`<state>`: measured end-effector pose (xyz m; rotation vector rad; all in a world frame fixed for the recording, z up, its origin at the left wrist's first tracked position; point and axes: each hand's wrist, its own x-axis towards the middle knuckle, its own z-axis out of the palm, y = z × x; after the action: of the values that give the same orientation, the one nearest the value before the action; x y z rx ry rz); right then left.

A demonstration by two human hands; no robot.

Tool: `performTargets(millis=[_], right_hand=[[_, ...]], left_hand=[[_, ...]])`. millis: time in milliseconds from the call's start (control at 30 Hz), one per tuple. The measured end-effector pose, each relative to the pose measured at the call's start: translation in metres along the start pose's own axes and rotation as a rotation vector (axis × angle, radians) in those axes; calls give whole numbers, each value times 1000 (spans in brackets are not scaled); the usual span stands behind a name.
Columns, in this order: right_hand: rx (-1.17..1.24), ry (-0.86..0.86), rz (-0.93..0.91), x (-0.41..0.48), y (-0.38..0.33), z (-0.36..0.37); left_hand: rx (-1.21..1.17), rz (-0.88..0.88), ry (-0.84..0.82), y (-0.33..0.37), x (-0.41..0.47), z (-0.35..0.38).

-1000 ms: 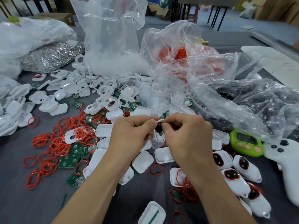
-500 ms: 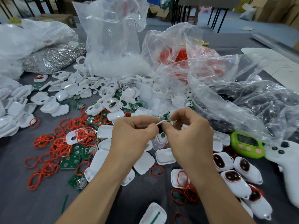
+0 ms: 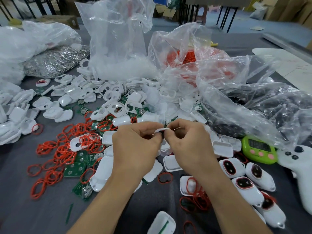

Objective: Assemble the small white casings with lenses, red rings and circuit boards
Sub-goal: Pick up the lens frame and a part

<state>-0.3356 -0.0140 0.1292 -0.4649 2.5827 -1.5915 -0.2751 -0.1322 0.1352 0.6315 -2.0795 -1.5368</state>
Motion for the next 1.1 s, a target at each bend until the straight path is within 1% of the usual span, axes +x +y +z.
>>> performTargets(millis=[33, 67, 133, 200, 267, 333, 500, 567, 633, 700, 767, 800, 867, 900, 933, 967, 1033, 1100], right_hand=[[21, -51, 18, 1, 0, -2], [46, -62, 26, 1, 0, -4], [109, -1, 37, -1, -1, -6], [109, 37, 49, -3, -3, -7], [95, -17, 82, -3, -4, -7], [110, -60, 116, -1, -6, -8], [108, 40, 91, -3, -9, -9], [109, 86, 81, -4, -9, -9], [150, 86, 79, -3, -8, -10], [125, 62, 40, -2, -9, -8], [-29, 111, -59, -2, -10, -4], [-94, 182, -95, -1, -9, -5], [-130, 363, -105, 7, -9, -18], [-148, 427, -75, 15, -8, -30], [-195, 437, -27, 24, -7, -41], [-272, 385, 21, 34, -5, -51], [-490, 163, 80, 54, -2, -57], [-746, -44, 75, 66, -3, -52]], left_hand=[[17, 34, 0, 0, -2, 0], [34, 63, -13, 0, -2, 1], [64, 84, -93, 1, -2, 2], [76, 46, -176, 2, 2, 3], [67, 9, -184, 2, 6, 2], [84, 34, -158, 1, 6, 2], [110, 89, -140, 1, 1, 8], [93, 97, -205, -2, 4, 9], [72, 118, -247, -4, 7, 8], [107, 148, -190, -6, 8, 10], [169, 179, -87, -7, 10, 13], [120, 152, -46, -9, 12, 14], [-91, 9, -22, -10, 17, 11], [-194, -59, -17, -10, 19, 7], [-276, -107, -17, -9, 21, 4], [-342, -143, -18, -8, 22, 2], [-422, -200, -26, -7, 24, -1], [-470, -267, -61, -6, 25, -1]])
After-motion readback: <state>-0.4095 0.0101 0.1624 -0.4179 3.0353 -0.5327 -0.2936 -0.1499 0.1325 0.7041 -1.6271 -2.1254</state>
